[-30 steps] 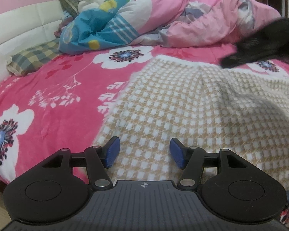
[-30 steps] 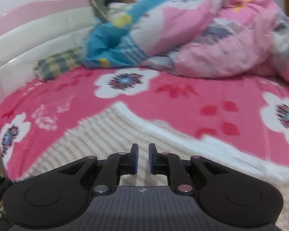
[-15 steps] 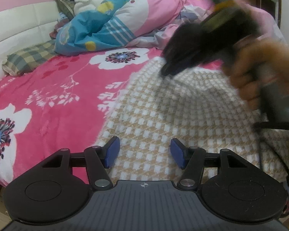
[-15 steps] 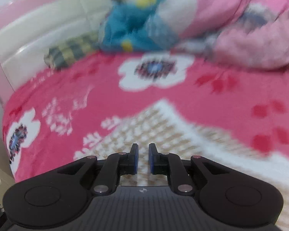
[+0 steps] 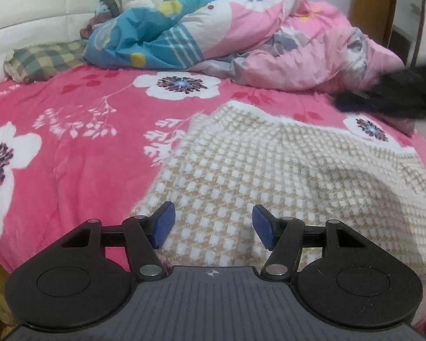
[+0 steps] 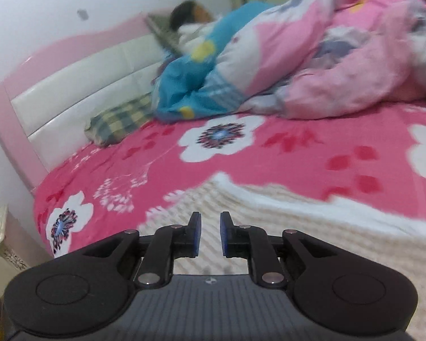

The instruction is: Fold clothes

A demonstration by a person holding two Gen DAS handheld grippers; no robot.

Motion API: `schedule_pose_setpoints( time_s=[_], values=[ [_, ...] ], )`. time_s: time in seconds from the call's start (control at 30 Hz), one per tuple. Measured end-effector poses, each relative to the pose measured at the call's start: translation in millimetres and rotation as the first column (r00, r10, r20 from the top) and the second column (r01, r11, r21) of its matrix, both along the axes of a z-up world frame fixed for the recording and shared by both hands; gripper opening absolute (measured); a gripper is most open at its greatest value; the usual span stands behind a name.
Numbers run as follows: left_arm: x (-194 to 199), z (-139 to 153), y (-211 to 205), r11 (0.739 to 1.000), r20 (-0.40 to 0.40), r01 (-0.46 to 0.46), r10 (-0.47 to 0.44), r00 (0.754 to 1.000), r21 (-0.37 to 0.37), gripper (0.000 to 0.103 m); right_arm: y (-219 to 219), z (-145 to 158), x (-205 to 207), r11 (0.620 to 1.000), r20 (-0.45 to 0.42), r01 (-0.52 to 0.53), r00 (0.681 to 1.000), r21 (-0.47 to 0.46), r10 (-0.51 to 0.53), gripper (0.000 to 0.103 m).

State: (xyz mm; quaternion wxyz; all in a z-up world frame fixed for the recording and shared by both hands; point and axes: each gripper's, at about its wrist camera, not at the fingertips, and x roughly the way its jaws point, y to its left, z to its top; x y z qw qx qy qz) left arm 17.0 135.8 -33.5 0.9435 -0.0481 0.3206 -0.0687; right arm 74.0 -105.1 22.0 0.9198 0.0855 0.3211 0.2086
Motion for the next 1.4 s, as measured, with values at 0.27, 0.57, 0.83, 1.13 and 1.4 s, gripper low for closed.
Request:
schedule_pose_setpoints(
  time_s=[0.27, 0.57, 0.83, 1.13, 1.4],
  values=[
    [5, -5, -13, 1.0, -0.015, -0.024, 0.024, 1.0, 0.017, 0.066, -23, -65, -13, 0.99, -0.072, 0.114, 0.99, -0.082, -0.12, 0.017],
    [-5, -4, -14, 0.998, -0.042, -0.059, 0.06, 0.997, 0.01, 0.066, -25, -53, -74, 0.994, 0.098, 0.029, 0.995, -0.109, -0.018, 0.021],
    [-2, 0, -11, 0.991, -0.085, -0.122, 0.117, 0.989, -0.061, 0.066, -59, -16, -116, 0.987, 0.23, 0.151, 0.964, -0.06, -0.133, 0.021],
    [-2, 0, -8, 0.969, -0.115, -0.209, 0.194, 0.974, -0.131, 0.066, -166, -88, -97, 0.92, -0.016, 0.383, 0.924, 0.085, -0.383, 0.018],
    [-21, 13, -1, 0.946, -0.097, -0.265, 0.251, 0.963, -0.184, 0.066, -191, -77, -93, 0.9, 0.036, 0.432, 0.902, -0.053, -0.43, 0.028]
  ],
)
